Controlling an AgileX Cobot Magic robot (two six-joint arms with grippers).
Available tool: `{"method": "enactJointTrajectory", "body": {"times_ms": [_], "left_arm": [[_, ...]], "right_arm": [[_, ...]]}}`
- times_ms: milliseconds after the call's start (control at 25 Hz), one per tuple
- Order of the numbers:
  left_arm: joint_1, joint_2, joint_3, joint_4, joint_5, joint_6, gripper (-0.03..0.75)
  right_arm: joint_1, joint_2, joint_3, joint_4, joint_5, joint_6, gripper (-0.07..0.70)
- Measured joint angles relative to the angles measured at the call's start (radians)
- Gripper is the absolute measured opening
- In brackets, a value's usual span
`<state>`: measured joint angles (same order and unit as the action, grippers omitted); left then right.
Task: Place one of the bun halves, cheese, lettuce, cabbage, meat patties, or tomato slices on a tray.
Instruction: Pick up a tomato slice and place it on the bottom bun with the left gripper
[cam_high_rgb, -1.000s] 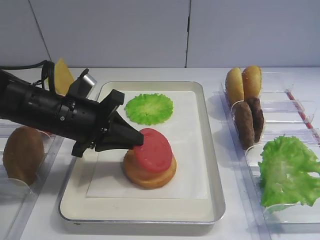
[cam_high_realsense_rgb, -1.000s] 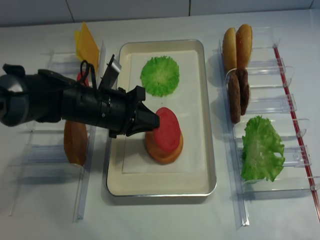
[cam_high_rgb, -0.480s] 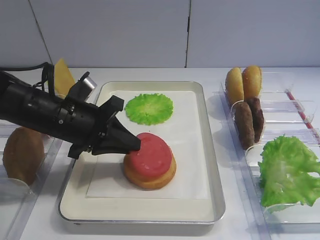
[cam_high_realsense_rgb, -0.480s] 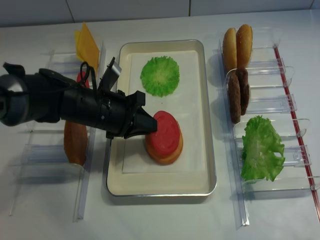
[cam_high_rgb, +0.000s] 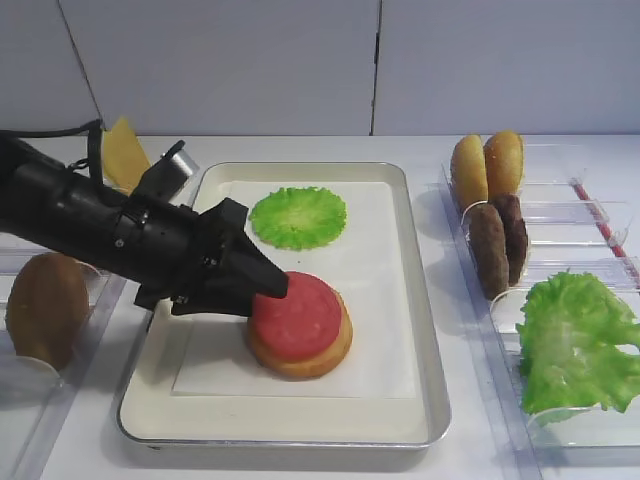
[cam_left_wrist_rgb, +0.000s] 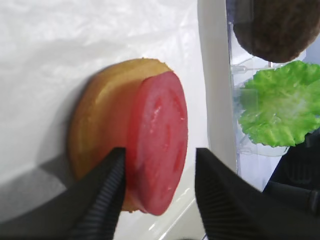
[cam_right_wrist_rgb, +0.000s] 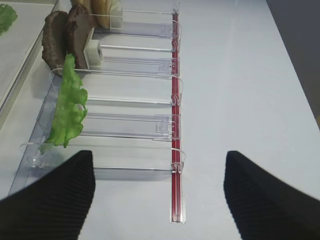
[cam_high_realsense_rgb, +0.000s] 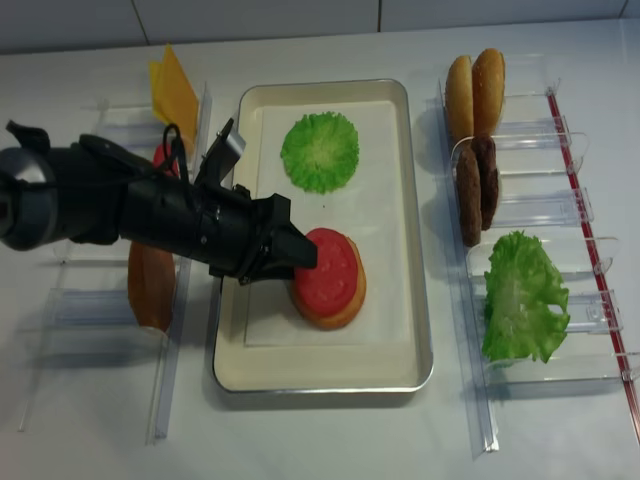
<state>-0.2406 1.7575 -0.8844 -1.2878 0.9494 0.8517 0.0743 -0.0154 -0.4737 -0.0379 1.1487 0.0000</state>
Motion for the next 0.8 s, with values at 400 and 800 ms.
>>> {"method": "enactJointTrajectory", "body": {"times_ms": [400,800], "left_arm": [[0.000,0.000,-0.126,0.233,0.014,-0.075,0.420],[-0.019,0.001,-0.309,0.523,0.065,-0.269,0.420]], "right_arm": [[0.000,0.000,0.000,0.000,0.000,0.000,0.551],[0.000,0.000,0.000,0.000,0.000,0.000,0.551]]}}
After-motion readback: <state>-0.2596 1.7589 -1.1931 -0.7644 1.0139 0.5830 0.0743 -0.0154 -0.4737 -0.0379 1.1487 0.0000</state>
